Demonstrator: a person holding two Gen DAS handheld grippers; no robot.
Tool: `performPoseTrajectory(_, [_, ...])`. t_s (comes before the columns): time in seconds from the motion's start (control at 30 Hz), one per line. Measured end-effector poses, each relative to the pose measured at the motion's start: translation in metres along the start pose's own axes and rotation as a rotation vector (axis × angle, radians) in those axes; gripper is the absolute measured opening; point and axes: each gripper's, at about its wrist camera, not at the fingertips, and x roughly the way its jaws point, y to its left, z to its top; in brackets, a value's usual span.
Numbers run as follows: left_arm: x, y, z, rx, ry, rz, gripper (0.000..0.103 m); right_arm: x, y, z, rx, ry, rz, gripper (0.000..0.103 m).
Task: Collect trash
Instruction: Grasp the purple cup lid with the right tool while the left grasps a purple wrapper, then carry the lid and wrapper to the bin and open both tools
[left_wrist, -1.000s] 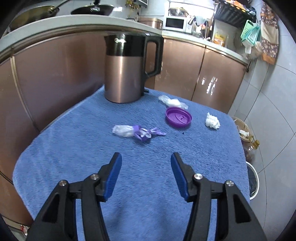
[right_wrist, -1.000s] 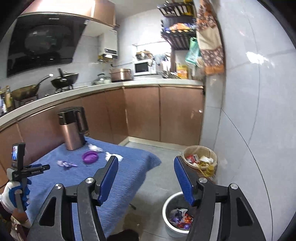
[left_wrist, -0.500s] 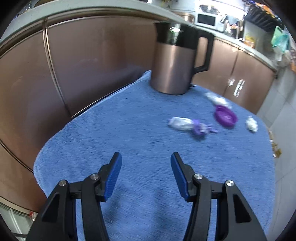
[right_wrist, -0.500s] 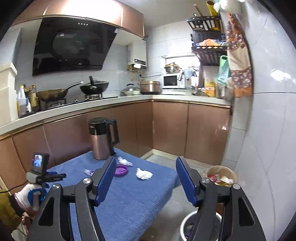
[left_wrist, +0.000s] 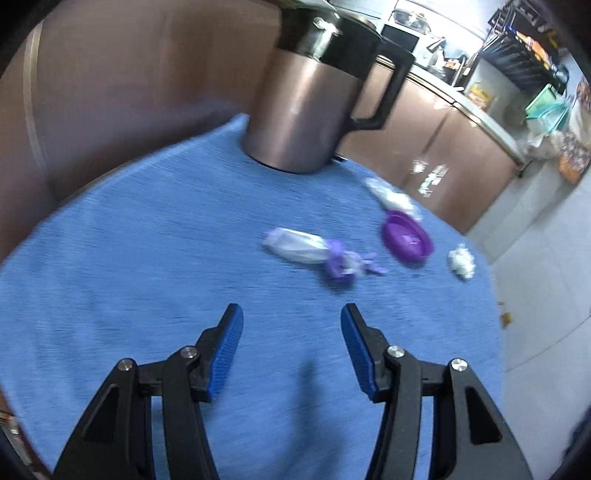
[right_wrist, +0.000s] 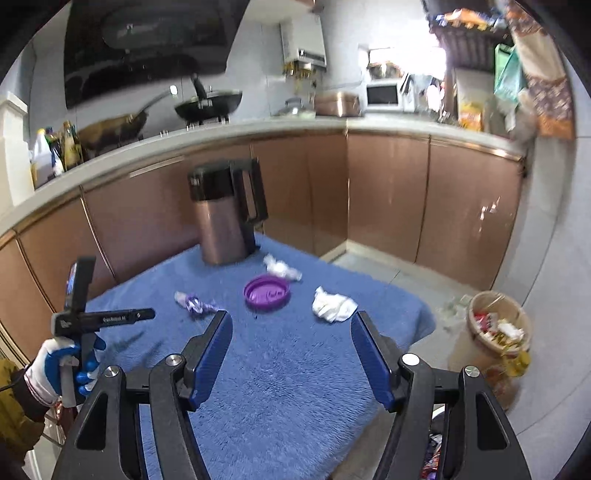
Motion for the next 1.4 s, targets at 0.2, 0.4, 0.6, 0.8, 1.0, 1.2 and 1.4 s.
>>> performPoseTrajectory(0.2, [0.038, -0.024, 0.020, -0.070, 0.024, -0.107, 0.053, 0.070, 0.000, -0.002, -0.010, 0.091, 0.032, 0.064])
performPoseTrajectory(0.4, [0.064, -0.039, 0.048, -0.072, -0.008, -0.008, 0.053, 0.138, -0.002, 0.007, 0.013, 0.157, 0.096, 0.063])
performPoseTrajectory(0.6, [0.073, -0.034, 0.053, -0.073, -0.036, -0.009, 0.045, 0.207, -0.003, 0.015, 0.067, 0.205, 0.104, 0.055])
performPoseTrajectory(0.8, [0.084, -0.028, 0.059, -0.086, -0.034, -0.055, 0.042, 0.261, 0.000, 0.018, 0.089, 0.252, 0.069, 0.047])
performPoseTrajectory(1.0, [0.099, -0.030, 0.062, -0.081, -0.023, -0.068, 0.042, 0.296, -0.005, 0.015, 0.106, 0.290, 0.040, 0.045])
performPoseTrajectory(1.2, [0.098, -0.045, 0.053, -0.005, -0.035, -0.036, 0.042, 0.308, 0.000, 0.013, 0.078, 0.308, 0.043, 0.037])
performPoseTrajectory(1.4, [0.095, -0.048, 0.042, 0.031, -0.041, -0.012, 0.033, 0.309, 0.001, 0.012, 0.075, 0.310, 0.054, 0.020])
